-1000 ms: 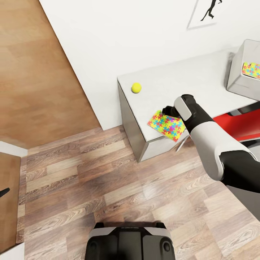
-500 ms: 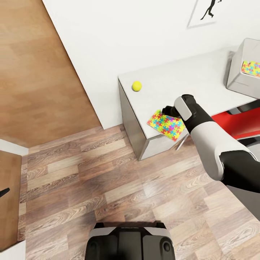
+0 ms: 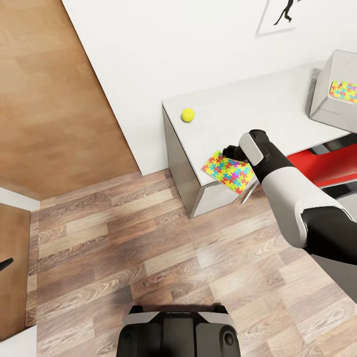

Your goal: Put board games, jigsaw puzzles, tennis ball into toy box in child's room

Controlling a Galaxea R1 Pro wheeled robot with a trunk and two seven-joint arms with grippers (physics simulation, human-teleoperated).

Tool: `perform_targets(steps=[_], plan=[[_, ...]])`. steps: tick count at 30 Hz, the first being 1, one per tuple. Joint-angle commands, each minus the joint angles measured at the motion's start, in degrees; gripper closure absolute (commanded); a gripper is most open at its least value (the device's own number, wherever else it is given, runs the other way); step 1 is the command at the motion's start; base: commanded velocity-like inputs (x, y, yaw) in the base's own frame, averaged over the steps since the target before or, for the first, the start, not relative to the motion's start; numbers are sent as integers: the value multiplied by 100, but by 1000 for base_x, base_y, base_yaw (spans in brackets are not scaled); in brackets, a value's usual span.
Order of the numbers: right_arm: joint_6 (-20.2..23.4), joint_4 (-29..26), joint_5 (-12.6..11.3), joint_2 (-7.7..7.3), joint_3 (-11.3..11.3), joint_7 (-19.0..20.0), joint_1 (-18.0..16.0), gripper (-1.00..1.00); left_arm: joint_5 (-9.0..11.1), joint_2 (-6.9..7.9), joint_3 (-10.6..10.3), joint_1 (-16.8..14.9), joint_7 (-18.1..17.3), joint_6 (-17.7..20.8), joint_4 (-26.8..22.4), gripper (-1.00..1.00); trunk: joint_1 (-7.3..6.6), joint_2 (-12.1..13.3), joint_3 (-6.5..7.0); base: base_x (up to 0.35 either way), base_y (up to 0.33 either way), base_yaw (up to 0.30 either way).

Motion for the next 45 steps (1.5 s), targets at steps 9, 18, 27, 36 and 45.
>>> perform_targets(steps=[9, 18, 27, 36, 45], plan=[[-11, 308, -108, -7, 36, -42, -1, -100, -7, 1, 2, -2, -24, 61, -2, -100, 4, -7, -8, -8, 0, 0], [-152, 296, -90, -11, 36, -54, -1, -100, -7, 1, 2, -2, -24, 61, -2, -100, 4, -7, -8, 0, 0, 0], [-415, 215, -76, -155, 36, -103, -1, -100, -7, 1, 2, -2, -24, 61, -2, -100, 4, -7, -8, 0, 0, 0], [-463, 173, -76, -147, 27, -122, -41, -100, -7, -6, 2, -2, -24, 60, -2, -100, 4, -7, -8, 0, 0, 0], [-460, -230, -56, -112, 27, -244, -60, -100, -7, -52, -23, -2, -24, 53, -2, -100, 4, -7, -8, 0, 0, 0]])
